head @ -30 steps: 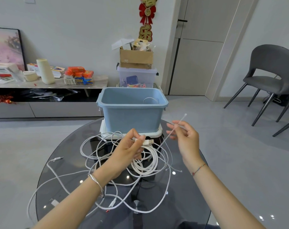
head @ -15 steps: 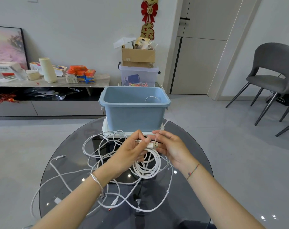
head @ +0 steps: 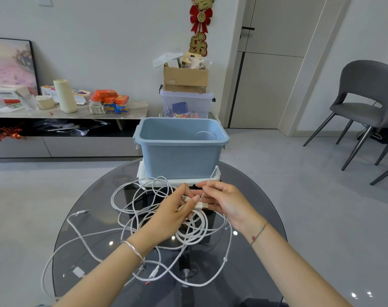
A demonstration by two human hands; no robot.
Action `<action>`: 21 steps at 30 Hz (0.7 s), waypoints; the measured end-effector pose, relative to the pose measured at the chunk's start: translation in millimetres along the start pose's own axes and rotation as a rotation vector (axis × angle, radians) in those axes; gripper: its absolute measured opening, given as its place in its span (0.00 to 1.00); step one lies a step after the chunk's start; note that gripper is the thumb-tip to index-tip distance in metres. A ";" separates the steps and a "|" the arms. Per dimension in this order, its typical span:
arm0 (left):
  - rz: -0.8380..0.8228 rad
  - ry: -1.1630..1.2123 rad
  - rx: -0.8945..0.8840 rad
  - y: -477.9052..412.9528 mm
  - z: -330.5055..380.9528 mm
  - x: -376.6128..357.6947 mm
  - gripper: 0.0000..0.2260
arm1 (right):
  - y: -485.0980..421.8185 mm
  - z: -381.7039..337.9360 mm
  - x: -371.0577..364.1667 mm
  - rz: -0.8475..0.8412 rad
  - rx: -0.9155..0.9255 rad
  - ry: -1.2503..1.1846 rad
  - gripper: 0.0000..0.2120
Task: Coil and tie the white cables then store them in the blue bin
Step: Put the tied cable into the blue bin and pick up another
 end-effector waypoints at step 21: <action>0.117 0.123 0.157 -8.6 -12.0 -2.1 0.12 | 0.9 -1.5 2.5 0.171 0.286 0.320 0.16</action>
Point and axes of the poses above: each hand's wrist, its own y-axis away from the middle knuckle, its own x-axis out of the back of the hand, z = x × y, the point moved 2 cm from there along -y, towards the middle knuckle, and after that the axes turned 3 degrees about x, right-handed, at the moved point
